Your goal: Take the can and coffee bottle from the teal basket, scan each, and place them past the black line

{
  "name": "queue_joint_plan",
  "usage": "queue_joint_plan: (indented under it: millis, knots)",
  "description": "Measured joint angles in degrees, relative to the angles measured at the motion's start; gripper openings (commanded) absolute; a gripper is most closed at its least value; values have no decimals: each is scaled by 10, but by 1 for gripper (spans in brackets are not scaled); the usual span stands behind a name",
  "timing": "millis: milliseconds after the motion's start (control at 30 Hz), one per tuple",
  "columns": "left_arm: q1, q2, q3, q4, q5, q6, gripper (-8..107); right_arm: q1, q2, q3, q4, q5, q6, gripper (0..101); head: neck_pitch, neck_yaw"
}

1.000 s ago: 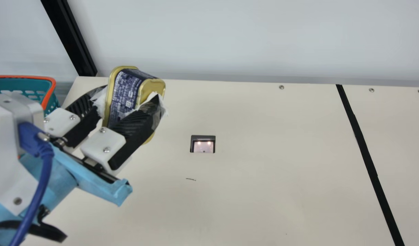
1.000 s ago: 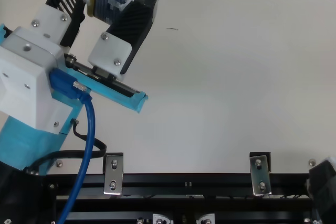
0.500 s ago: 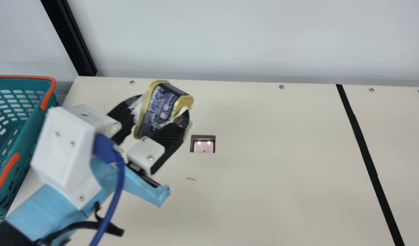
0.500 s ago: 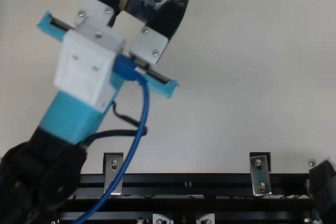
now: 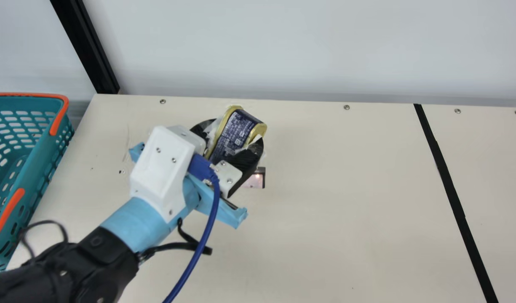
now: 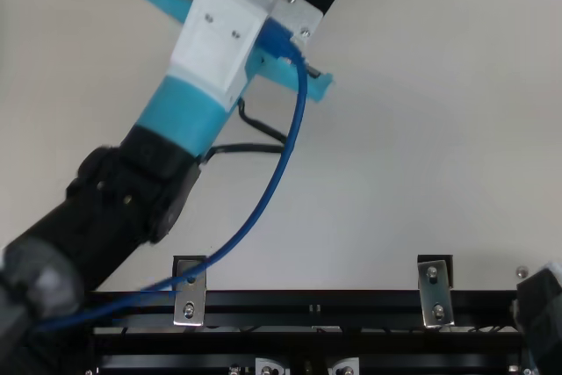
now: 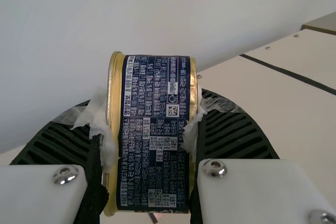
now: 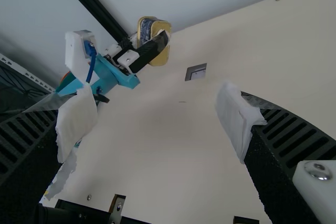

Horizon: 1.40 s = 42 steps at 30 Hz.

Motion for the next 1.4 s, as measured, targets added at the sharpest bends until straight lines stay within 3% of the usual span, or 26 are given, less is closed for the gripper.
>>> queue_joint_plan:
  millis: [467,1033,1400]
  knots:
    - [27,108,-63,38,-40,-131,10,0,0,0,0,0,0,101,0,0]
    - [9,202,-100,-34,-160,-111,10,0,0,0,0,0,0,101,0,3]
    - [13,226,-114,-25,-165,-116,10,0,0,0,0,0,0,101,0,0]
